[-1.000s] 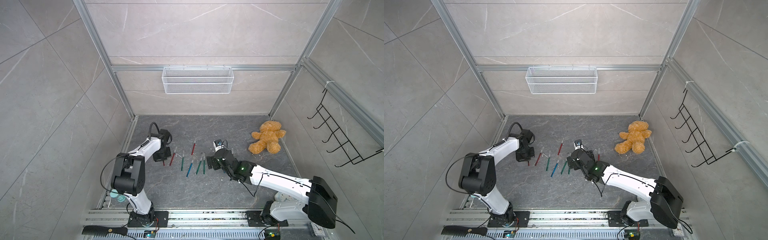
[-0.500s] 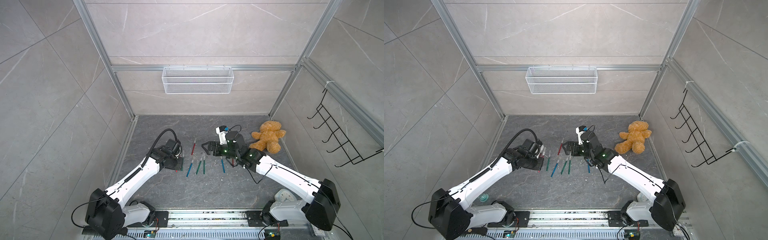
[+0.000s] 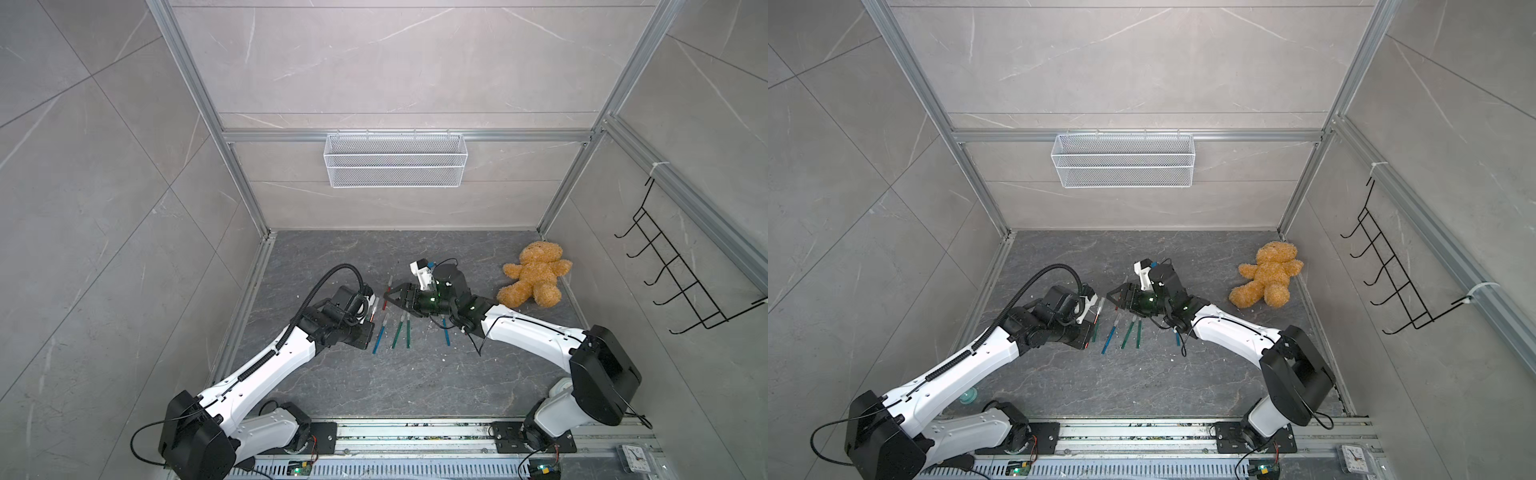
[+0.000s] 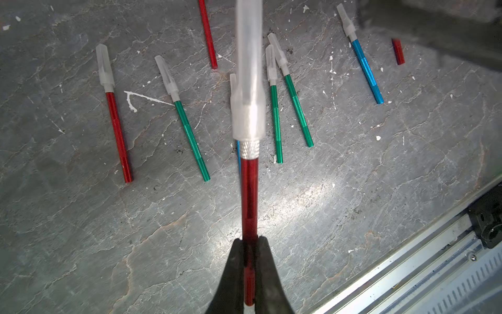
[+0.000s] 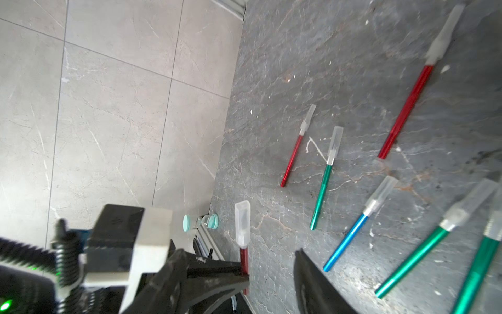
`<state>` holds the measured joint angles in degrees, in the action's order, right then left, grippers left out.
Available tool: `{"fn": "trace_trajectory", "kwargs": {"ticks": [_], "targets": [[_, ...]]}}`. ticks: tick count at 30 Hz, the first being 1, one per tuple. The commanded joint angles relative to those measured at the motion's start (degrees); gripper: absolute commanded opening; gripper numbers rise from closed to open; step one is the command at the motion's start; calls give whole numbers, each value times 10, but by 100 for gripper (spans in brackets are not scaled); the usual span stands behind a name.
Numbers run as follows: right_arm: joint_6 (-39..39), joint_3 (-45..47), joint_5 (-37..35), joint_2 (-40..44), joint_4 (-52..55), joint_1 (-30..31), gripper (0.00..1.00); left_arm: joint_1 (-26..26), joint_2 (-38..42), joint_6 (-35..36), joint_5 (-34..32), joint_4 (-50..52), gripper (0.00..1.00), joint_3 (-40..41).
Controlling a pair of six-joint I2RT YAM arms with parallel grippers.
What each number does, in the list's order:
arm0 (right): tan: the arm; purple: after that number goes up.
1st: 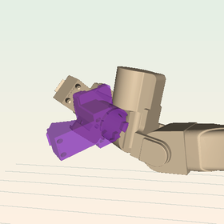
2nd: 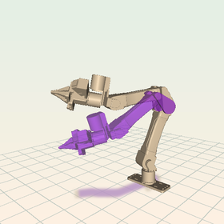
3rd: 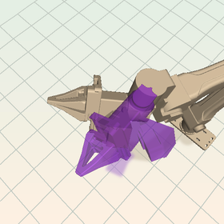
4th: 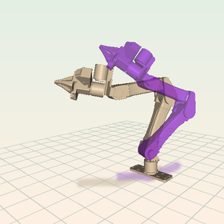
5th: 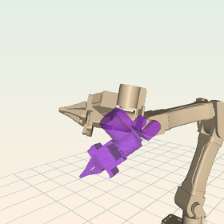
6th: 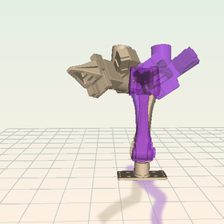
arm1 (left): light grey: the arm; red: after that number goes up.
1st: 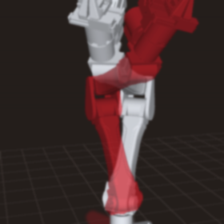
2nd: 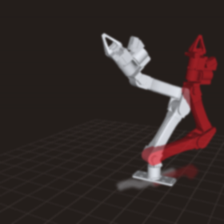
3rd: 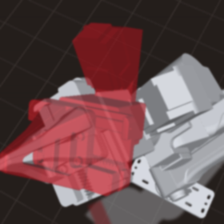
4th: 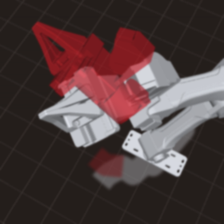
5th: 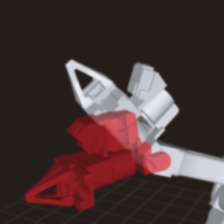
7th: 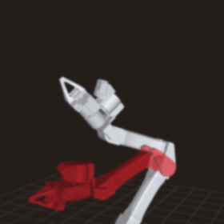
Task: Remove protective caps from carving knives
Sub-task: Remove the protective sleeve from the carving knife.
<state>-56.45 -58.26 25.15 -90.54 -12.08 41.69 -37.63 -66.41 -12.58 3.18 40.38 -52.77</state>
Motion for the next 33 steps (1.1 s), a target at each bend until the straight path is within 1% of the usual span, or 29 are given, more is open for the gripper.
{"fn": "trace_trajectory", "kwargs": {"ticks": [1,6,12,18,20,24,33], "targets": [[-27,2,15,-16,-72,9,62,-5,9,17,13,-12,0,3],[-42,5,22,-45,-115,12,54,-8,10,18,11,-13,0,4],[-41,15,12,-59,-136,15,47,-9,13,18,5,-13,0,3],[-45,21,19,-79,-168,19,41,-9,16,17,3,-14,0,4],[-45,21,19,-84,-173,22,39,-8,17,17,2,-14,0,4],[-45,25,18,-90,-183,27,38,-9,21,17,-2,-14,0,4],[-44,33,10,-93,-200,27,25,-8,20,16,-1,-15,0,4]]}}
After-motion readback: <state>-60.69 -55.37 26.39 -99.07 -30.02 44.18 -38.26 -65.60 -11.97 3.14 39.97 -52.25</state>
